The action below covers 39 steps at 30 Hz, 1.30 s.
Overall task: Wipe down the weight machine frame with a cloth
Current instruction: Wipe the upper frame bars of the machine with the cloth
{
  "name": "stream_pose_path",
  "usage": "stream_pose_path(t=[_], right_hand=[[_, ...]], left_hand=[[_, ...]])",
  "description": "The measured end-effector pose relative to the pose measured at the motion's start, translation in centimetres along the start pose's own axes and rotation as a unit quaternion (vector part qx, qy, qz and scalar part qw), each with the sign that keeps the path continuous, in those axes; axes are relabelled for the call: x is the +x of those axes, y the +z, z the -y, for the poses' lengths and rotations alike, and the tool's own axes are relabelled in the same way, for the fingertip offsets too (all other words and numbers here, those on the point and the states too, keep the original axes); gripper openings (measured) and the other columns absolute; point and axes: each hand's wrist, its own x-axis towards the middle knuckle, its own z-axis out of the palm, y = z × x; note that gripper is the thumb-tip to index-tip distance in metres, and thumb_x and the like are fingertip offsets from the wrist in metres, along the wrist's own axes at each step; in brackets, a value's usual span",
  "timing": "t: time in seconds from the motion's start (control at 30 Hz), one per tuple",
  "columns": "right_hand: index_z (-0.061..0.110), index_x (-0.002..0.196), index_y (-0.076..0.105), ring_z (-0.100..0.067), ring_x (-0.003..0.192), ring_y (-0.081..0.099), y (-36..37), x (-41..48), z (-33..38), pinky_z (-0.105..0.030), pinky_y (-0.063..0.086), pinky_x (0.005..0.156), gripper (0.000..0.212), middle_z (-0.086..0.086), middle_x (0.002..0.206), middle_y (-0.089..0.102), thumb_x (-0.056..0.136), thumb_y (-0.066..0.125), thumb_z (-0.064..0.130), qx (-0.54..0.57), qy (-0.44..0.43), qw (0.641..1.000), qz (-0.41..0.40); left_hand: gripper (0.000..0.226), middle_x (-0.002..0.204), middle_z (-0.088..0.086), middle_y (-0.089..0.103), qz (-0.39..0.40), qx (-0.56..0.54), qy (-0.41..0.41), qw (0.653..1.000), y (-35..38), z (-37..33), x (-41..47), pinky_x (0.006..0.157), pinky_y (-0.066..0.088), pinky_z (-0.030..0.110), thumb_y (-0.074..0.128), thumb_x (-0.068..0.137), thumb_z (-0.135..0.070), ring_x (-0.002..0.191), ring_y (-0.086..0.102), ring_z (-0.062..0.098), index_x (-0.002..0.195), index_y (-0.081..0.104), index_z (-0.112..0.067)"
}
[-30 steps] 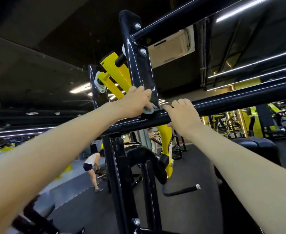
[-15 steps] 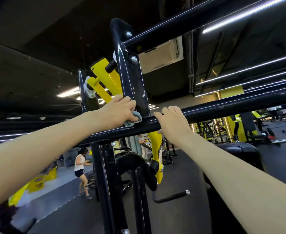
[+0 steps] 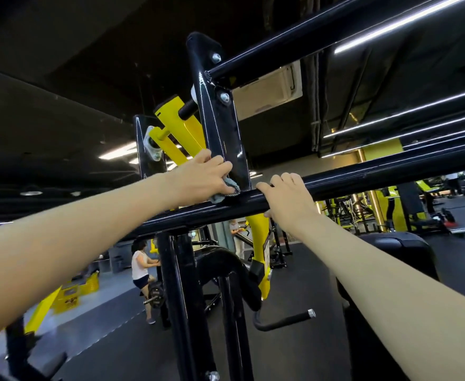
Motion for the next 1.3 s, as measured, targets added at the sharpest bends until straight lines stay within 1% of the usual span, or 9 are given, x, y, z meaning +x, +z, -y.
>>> stream_pose_path(t=[0.17,0.3,0.43,0.53,0.67,0.87,1.07,1.17,1.3], right_hand=[[0.02,0.139,0.038,-0.023,0.118,0.044,-0.4,0.0,0.1,-0.034,0.031,0.101,0.057,-0.004,0.126,0.052,0.092,0.057,0.044,-0.011,-0.003,1.0,0.004],[0.021,0.14,0.037,-0.025,0.119,0.044,0.1,0.1,0.1,-0.035,0.03,0.102,0.055,-0.005,0.126,0.051,0.093,0.059,0.038,-0.019,0.004,1.0,0.002],[0.022,0.14,0.038,-0.025,0.118,0.044,0.3,0.1,0.3,-0.035,0.03,0.103,0.052,-0.005,0.125,0.051,0.093,0.06,0.031,-0.018,0.015,1.0,-0.009],[0.023,0.139,0.037,-0.024,0.116,0.044,0.5,0.1,0.4,-0.035,0.031,0.102,0.052,-0.004,0.123,0.051,0.093,0.06,0.03,-0.024,0.018,0.999,-0.013],[0.023,0.14,0.036,-0.024,0.115,0.045,0.6,0.1,0.4,-0.034,0.032,0.1,0.054,-0.003,0.122,0.052,0.093,0.061,0.03,-0.022,0.02,0.999,-0.017],[0.023,0.138,0.039,-0.023,0.115,0.045,0.5,0.2,0.5,-0.035,0.032,0.101,0.052,-0.003,0.121,0.052,0.092,0.061,0.029,-0.016,0.026,0.999,-0.015],[0.023,0.141,0.035,-0.023,0.116,0.045,0.5,0.2,0.3,-0.034,0.032,0.1,0.054,-0.004,0.121,0.052,0.093,0.06,0.031,-0.018,0.021,0.999,-0.016],[0.022,0.143,0.034,-0.024,0.118,0.044,0.0,0.1,0.2,-0.034,0.031,0.101,0.059,-0.005,0.125,0.051,0.093,0.059,0.039,-0.017,0.014,1.0,-0.012],[0.021,0.142,0.035,-0.024,0.119,0.044,-0.2,0.1,0.2,-0.035,0.031,0.102,0.059,-0.005,0.128,0.05,0.092,0.058,0.041,-0.017,0.01,1.0,-0.005]], left_hand=[[0.043,0.132,0.008,0.035,0.007,0.009,-0.01,1.0,-1.1,-1.8,3.0,0.1,0.028,0.04,0.044,0.098,-0.019,0.123,0.033,0.026,0.137,0.046,-0.036],[0.046,0.122,0.002,0.041,-0.001,-0.029,0.015,0.999,-0.4,0.6,1.1,0.096,0.025,0.039,0.048,0.094,-0.013,0.114,0.036,0.023,0.132,0.051,-0.04],[0.05,0.122,-0.003,0.045,-0.004,-0.101,-0.066,0.993,0.1,1.3,0.9,0.095,0.016,0.035,0.05,0.093,-0.008,0.112,0.038,0.019,0.13,0.055,-0.04],[0.04,0.119,0.002,0.05,-0.053,-0.096,-0.119,0.987,0.1,0.3,1.6,0.092,0.025,0.037,0.057,0.089,-0.009,0.109,0.044,0.023,0.124,0.058,-0.03],[0.036,0.108,0.006,0.051,-0.09,-0.052,-0.071,0.992,0.5,-0.9,1.8,0.085,0.035,0.036,0.06,0.084,-0.006,0.099,0.048,0.025,0.116,0.053,-0.021],[0.046,0.121,0.001,0.038,-0.052,-0.136,-0.076,0.986,0.5,-0.3,1.2,0.094,0.022,0.034,0.054,0.087,-0.003,0.109,0.035,0.02,0.122,0.055,-0.032],[0.056,0.134,0.005,0.028,0.011,-0.033,-0.031,0.999,0.0,-0.4,1.2,0.102,0.023,0.04,0.046,0.095,-0.013,0.121,0.029,0.022,0.144,0.032,-0.037],[0.046,0.133,0.007,0.029,0.006,-0.023,-0.028,0.999,-0.9,-1.8,3.3,0.102,0.027,0.04,0.047,0.096,-0.022,0.123,0.03,0.024,0.14,0.041,-0.037],[0.049,0.122,0.004,0.031,0.028,-0.106,-0.059,0.992,-1.0,-0.7,2.8,0.101,0.027,0.039,0.053,0.092,-0.018,0.117,0.031,0.021,0.136,0.046,-0.038]])
